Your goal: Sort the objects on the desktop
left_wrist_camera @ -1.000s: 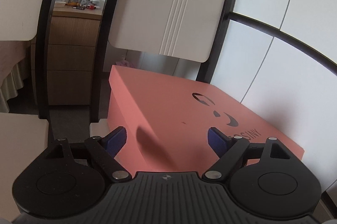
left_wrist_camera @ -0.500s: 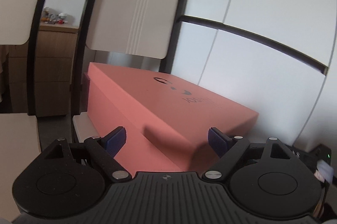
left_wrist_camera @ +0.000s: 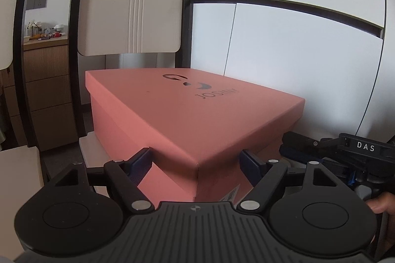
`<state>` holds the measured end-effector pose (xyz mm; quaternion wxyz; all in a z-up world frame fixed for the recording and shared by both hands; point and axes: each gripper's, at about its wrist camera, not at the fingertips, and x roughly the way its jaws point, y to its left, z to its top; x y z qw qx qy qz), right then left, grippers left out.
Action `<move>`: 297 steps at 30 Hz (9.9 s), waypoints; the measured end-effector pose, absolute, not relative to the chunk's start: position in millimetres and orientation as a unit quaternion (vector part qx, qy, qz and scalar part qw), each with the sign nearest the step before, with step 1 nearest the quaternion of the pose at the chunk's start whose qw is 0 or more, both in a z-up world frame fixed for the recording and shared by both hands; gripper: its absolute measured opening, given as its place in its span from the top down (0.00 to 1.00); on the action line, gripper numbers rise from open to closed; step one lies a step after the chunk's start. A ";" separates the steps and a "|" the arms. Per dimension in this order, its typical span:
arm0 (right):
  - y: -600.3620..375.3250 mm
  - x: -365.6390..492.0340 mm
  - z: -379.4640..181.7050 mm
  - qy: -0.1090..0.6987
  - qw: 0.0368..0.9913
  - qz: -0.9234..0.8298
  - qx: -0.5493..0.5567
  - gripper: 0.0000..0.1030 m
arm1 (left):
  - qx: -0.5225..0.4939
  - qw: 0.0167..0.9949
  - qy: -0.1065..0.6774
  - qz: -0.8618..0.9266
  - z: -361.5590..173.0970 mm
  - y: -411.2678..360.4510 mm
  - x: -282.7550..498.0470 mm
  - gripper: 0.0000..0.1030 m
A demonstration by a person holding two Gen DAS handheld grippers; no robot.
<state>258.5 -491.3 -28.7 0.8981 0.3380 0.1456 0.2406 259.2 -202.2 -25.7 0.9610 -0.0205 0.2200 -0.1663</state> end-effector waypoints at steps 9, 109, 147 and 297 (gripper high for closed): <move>-471.6 272.0 -1.9 0.111 0.956 0.194 0.189 0.76 | -0.020 0.955 0.246 -0.166 -31.4 -202.6 265.1 0.21; -521.4 299.7 -26.9 0.092 0.967 0.135 0.196 0.43 | -0.069 0.962 0.227 -0.133 -51.4 -159.0 276.4 0.13; -534.0 312.3 -24.6 0.105 0.956 0.171 0.217 0.42 | -0.029 0.969 0.205 -0.134 -47.0 -177.2 259.0 0.12; -376.8 38.7 20.8 0.127 0.984 0.034 0.119 0.01 | -0.012 0.994 0.080 -0.077 31.1 -97.7 61.5 0.00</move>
